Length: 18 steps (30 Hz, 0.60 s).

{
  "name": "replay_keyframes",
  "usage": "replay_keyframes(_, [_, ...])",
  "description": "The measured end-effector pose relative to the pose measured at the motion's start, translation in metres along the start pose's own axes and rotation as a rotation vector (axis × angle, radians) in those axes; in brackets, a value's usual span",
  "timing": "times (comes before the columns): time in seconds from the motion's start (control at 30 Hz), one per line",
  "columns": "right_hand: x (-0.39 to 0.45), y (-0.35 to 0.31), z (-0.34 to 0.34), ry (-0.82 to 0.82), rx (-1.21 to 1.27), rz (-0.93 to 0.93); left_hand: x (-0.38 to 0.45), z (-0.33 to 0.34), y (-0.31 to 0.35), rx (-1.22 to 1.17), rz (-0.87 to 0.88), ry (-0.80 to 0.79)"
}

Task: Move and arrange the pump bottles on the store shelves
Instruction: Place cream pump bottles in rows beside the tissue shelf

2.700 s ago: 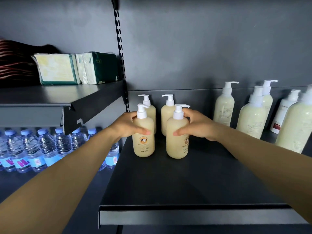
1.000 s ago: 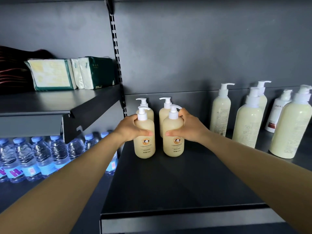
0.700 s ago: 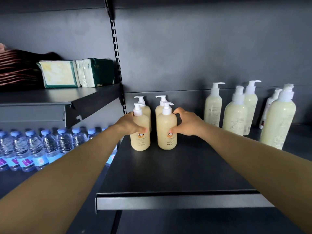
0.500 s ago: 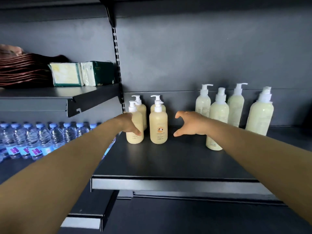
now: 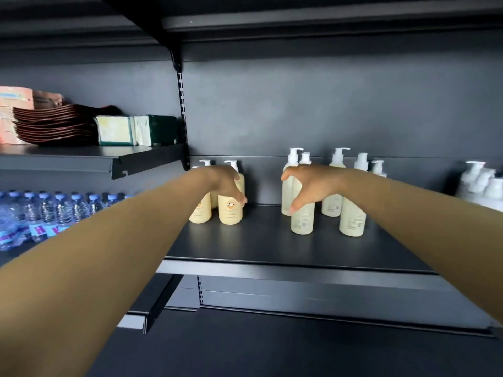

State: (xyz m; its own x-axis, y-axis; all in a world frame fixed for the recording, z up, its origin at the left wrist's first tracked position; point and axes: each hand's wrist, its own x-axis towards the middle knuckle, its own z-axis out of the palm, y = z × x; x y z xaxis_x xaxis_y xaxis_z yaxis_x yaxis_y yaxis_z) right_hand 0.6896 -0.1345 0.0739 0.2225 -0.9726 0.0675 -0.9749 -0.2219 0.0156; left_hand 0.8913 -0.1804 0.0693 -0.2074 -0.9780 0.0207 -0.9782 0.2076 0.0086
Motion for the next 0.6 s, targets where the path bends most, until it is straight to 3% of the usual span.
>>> replay_keyframes(0.23, [-0.015,0.039,-0.051,0.109,0.048,0.033,0.011,-0.045,0.044,-0.054,0.1,0.099])
replay_keyframes(0.6, [0.049,0.146,-0.081,0.167,0.148,0.193,0.122,-0.065,0.079,-0.088,0.133,0.1])
